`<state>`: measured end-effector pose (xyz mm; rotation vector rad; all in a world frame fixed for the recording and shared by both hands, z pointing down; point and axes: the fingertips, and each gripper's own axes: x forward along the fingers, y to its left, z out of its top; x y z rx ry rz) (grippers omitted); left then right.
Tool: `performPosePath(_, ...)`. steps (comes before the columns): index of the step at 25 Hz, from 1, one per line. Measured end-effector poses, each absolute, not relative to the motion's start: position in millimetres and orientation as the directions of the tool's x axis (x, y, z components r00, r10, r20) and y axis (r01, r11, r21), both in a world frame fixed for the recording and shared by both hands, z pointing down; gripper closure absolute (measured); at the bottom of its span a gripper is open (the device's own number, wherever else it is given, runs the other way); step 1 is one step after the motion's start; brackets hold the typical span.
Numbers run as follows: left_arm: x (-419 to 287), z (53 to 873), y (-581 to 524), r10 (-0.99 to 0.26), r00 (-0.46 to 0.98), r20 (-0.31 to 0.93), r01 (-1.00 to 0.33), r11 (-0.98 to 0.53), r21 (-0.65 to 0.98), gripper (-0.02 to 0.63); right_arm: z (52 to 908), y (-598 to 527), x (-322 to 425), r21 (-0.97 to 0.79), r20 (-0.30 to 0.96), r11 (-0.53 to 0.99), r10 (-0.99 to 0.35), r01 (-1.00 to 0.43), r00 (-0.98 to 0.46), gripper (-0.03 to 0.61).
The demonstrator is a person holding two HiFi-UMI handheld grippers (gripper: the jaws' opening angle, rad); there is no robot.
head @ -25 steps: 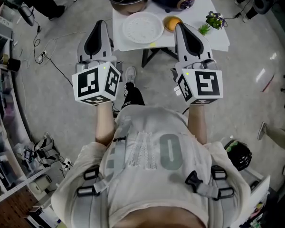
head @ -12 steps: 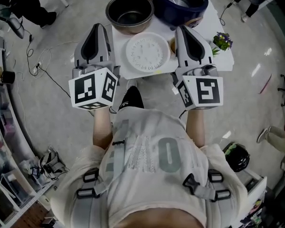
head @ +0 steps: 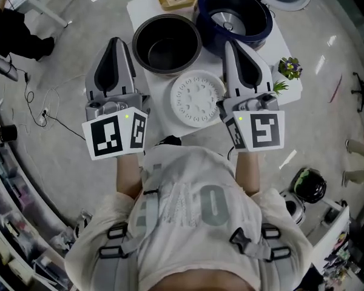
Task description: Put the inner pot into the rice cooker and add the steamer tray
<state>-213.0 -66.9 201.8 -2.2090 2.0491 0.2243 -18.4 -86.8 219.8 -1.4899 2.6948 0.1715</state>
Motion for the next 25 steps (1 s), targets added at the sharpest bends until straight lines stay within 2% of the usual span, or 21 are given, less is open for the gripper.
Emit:
performPosePath(5, -226, 206, -105, -0.973, 0.135, -0.19, -0.99, -0.138, 0.004, 0.592, 232, -115, -38, 0.051, -0.087, 0.491, -0.865, -0.87, -0.493, 0.571)
performPosePath(9, -239, 218, -128, -0.971, 0.165, -0.175, -0.978, -0.184, 0.098, 0.592, 222, -125, -45, -0.042, -0.132, 0.488, -0.868, -0.872, -0.479, 0.571)
performPosePath(15, -252, 214, -128, -0.973, 0.144, -0.178, -0.988, -0.15, 0.025, 0.592, 217, -136, -57, 0.006, -0.169, 0.462, -0.874, -0.887, -0.456, 0.571)
performPosePath(25, -254, 206, -118, -0.971, 0.127, -0.203, -0.992, -0.13, -0.001, 0.592, 222, -140, -59, 0.085, -0.151, 0.441, -0.881, -0.894, -0.449, 0.571)
